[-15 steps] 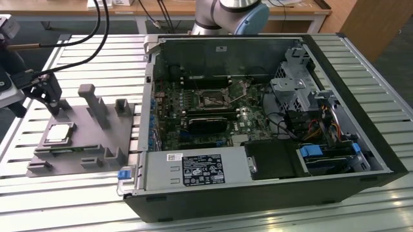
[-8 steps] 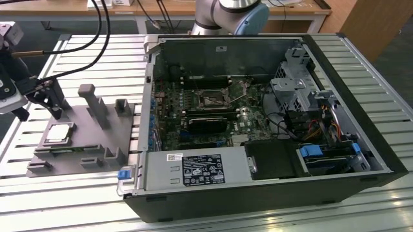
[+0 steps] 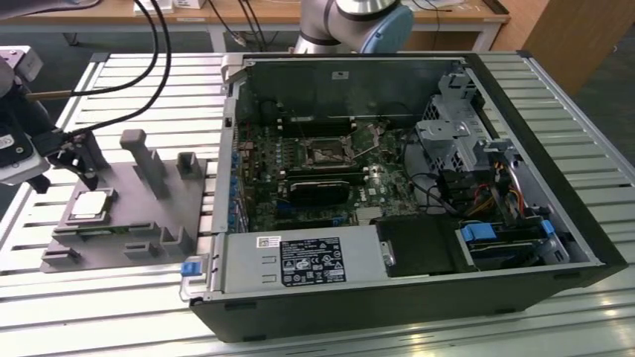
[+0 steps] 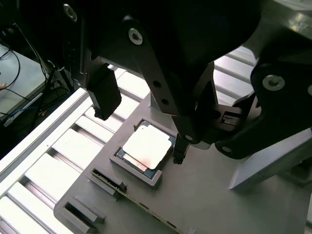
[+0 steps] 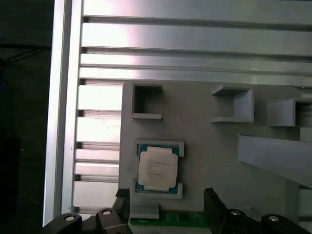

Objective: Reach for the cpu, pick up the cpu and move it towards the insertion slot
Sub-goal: 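Pick up the cpu and move it towards the insertion slot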

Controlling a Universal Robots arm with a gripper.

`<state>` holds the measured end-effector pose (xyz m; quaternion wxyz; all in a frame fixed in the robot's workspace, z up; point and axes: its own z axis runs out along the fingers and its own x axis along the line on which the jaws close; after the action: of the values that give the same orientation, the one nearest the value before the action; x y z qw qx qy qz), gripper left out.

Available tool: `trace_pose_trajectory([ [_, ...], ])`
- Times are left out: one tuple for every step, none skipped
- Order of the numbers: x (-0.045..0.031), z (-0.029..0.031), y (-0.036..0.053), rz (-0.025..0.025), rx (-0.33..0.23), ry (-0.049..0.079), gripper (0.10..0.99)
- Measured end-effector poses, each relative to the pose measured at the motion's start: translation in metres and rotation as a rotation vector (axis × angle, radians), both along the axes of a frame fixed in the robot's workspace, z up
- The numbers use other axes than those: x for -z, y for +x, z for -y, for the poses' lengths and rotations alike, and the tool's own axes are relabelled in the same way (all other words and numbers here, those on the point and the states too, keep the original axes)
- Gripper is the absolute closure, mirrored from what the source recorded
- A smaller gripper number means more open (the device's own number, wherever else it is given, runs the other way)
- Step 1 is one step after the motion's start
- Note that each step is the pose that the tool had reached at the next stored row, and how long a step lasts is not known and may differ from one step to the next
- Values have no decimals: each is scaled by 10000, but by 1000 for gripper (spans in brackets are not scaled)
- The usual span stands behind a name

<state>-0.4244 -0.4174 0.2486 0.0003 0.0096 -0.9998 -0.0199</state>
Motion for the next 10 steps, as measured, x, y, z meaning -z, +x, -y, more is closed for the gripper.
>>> trace_pose_trajectory([
  [18,1,-5,0,0,0,380],
  [36,1,-8,1,0,0,380],
  [54,2,-12,1,0,0,380],
  [72,2,-15,0,-1,0,380],
  [89,2,-16,1,-1,0,380],
  [108,2,-18,2,-1,1,380],
  [127,2,-24,5,0,0,380],
  [144,3,-27,11,0,0,380],
  [159,3,-28,10,-1,0,380],
  [175,4,-28,11,-1,0,380],
])
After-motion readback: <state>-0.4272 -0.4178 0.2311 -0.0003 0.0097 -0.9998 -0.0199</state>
